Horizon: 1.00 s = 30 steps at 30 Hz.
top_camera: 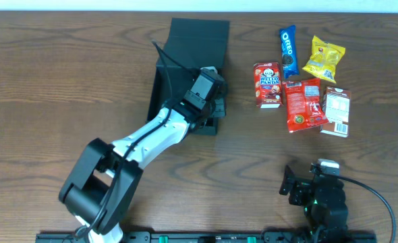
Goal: Pack container
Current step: 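Swing the lid upright with the left gripper, then pull back left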
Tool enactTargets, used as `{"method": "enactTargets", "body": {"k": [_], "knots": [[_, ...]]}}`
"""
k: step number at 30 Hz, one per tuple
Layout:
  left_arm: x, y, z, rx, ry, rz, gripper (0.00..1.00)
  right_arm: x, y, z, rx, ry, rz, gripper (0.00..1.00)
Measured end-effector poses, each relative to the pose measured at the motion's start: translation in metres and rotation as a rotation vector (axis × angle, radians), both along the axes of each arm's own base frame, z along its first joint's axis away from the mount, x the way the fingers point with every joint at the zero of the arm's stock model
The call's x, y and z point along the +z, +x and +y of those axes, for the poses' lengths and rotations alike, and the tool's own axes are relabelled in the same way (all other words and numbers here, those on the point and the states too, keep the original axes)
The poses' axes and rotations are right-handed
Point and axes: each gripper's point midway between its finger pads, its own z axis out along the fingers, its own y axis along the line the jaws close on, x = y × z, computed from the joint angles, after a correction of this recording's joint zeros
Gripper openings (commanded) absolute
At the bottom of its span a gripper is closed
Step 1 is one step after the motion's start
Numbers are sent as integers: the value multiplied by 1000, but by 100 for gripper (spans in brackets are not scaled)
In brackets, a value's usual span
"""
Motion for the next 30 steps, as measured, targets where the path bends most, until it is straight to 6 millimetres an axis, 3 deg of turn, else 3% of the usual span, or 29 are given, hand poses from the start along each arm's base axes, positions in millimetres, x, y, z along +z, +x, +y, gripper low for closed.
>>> {"method": "enactTargets", "body": {"k": [1, 3, 4, 7, 13, 18, 22, 24, 27, 28, 29, 30], "knots": [[-1, 1, -1, 1, -5, -1, 9, 0, 0, 0, 0, 0, 0, 99], [1, 2, -4, 5, -21, -5, 51, 0, 0, 0, 0, 0, 0, 99], [3, 3, -6, 3, -34, -7, 64, 0, 0, 0, 0, 0, 0, 99], [5, 4, -8, 1, -51, -12, 90, 0, 0, 0, 0, 0, 0, 99], [25, 11, -14, -61, -41, -60, 95, 0, 0, 0, 0, 0, 0, 99], [85, 16, -2, -129, 56, -213, 95, 0, 0, 0, 0, 0, 0, 99], [154, 14, 53, -72, 286, -390, 95, 0, 0, 0, 0, 0, 0, 99], [164, 9, 85, -29, 410, -391, 95, 0, 0, 0, 0, 0, 0, 99], [150, 6, 135, 8, 564, -304, 100, 0, 0, 0, 0, 0, 0, 99], [132, 7, 160, 17, 622, -226, 63, 0, 0, 0, 0, 0, 0, 99], [122, 9, 173, 29, 643, -184, 28, 0, 0, 0, 0, 0, 0, 99], [110, 11, 189, 38, 660, -132, 8, 0, 0, 0, 0, 0, 0, 99]]}}
